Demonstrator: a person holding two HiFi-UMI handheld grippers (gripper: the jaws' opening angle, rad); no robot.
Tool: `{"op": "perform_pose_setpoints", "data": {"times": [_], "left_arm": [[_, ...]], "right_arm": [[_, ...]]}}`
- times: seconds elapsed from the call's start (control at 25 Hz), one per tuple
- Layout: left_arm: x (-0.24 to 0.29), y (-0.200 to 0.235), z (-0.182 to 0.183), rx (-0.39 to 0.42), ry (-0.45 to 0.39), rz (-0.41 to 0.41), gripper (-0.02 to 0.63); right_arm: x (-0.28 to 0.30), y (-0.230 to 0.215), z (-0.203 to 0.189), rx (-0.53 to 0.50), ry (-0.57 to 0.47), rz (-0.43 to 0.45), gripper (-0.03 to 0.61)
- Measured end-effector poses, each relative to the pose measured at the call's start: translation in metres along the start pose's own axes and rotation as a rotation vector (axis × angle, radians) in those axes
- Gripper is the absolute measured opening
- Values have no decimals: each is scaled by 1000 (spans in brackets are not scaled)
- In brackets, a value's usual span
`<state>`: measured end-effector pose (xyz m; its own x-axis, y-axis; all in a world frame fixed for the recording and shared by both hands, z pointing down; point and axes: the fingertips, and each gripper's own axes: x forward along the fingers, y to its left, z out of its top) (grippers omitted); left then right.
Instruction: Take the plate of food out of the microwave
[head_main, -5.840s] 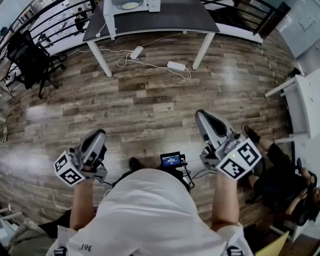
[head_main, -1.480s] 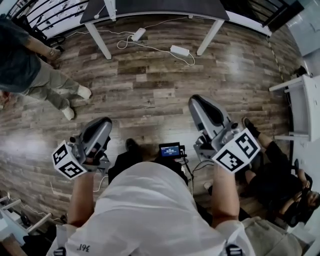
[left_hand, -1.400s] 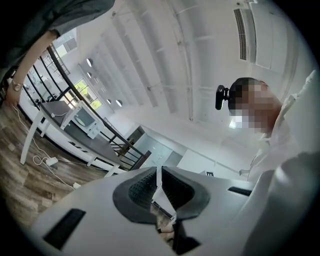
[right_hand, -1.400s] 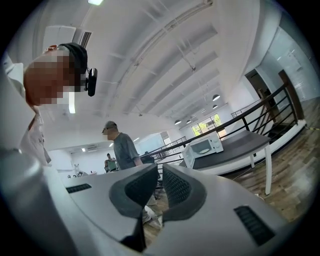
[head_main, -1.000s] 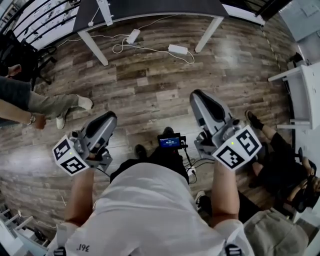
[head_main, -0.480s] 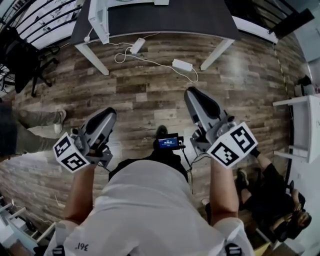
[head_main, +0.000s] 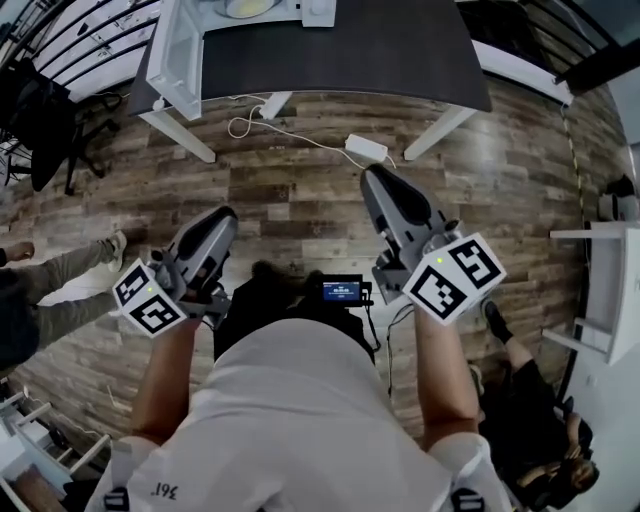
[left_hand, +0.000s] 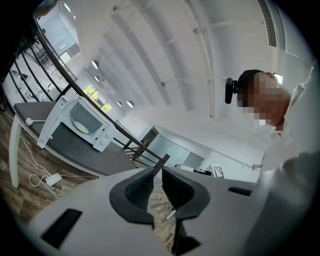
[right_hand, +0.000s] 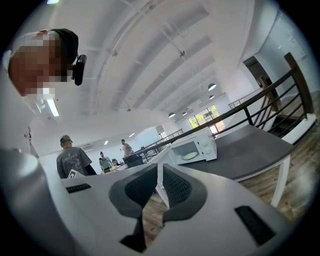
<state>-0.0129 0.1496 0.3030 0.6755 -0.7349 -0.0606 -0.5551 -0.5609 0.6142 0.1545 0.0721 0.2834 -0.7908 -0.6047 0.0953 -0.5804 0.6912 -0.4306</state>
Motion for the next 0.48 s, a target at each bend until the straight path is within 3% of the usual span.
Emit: {"op": "perform_pose_setpoints", "data": {"times": [0.24,0.48], "left_arm": [[45,51,16,-20,22,1,35],[84,126,57,-12,40,0,35]], "right_arm": [[46,-37,9,14,19,-23,12],[120,-66,19,22,25,-56,12]]}}
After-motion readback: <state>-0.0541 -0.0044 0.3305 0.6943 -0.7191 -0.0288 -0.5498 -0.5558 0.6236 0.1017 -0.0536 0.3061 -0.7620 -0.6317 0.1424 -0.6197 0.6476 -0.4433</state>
